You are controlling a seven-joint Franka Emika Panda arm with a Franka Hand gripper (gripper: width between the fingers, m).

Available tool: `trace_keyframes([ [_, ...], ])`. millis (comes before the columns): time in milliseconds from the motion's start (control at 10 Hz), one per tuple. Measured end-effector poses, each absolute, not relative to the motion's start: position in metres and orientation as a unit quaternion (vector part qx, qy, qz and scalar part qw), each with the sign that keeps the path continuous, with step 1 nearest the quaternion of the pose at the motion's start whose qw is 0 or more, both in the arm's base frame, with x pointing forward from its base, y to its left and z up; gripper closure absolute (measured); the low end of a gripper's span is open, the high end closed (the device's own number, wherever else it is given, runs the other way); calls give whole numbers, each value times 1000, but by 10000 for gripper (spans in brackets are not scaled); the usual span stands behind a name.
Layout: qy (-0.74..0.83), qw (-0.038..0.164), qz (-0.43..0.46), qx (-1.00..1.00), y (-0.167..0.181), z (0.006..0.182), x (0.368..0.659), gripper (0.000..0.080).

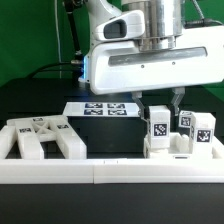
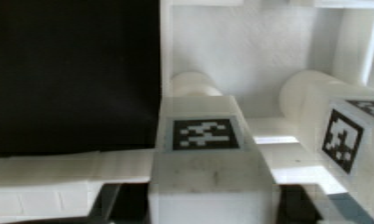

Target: Assemble chair

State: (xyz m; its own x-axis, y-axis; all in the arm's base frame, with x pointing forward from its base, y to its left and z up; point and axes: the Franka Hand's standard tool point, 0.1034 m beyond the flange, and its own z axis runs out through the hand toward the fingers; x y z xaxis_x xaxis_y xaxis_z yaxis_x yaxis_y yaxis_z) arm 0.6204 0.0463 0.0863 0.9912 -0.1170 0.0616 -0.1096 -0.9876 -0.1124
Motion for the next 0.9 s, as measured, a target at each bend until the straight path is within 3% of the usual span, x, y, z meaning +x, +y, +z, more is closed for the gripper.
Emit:
trace_keyframes([
  [900, 465, 58, -12, -883, 56, 85, 619, 509],
])
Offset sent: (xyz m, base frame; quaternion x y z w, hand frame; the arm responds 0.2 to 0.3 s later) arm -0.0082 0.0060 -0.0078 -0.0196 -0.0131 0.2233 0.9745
